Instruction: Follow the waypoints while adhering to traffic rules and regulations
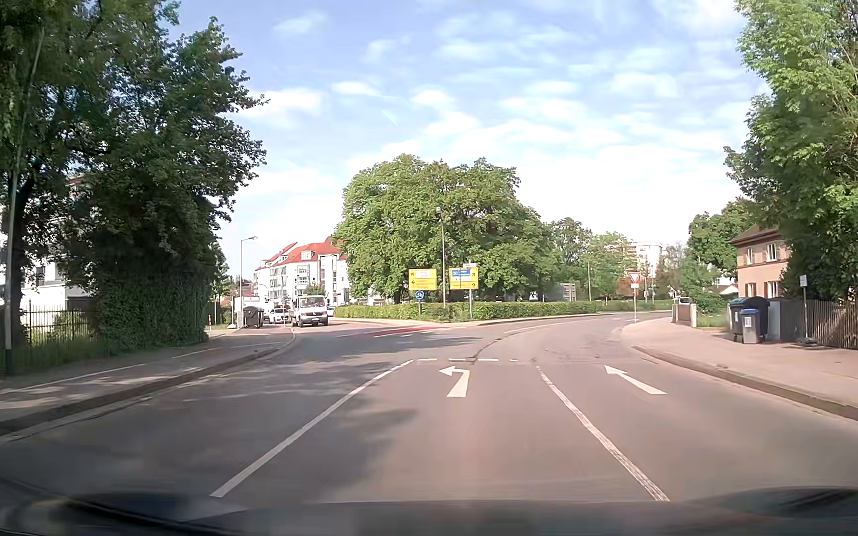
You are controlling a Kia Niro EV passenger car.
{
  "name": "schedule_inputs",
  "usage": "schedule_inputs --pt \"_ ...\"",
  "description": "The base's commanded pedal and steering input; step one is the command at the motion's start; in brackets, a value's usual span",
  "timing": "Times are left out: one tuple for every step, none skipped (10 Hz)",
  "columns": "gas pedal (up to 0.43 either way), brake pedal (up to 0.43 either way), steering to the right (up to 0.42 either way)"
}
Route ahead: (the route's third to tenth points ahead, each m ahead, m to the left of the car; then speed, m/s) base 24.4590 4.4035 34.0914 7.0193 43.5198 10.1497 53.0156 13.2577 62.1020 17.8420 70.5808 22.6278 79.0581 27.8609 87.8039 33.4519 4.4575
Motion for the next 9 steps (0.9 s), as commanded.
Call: schedule_inputs --pt "0.000 0.073 0.021" --pt "0.000 0.128 0.022" --pt "0.000 0.140 0.022" --pt "0.000 0.165 0.022" --pt "0.000 0.177 0.022" --pt "0.000 0.177 0.022" --pt "0.000 0.183 0.022" --pt "0.000 0.189 0.022" --pt "0.000 0.201 0.022"
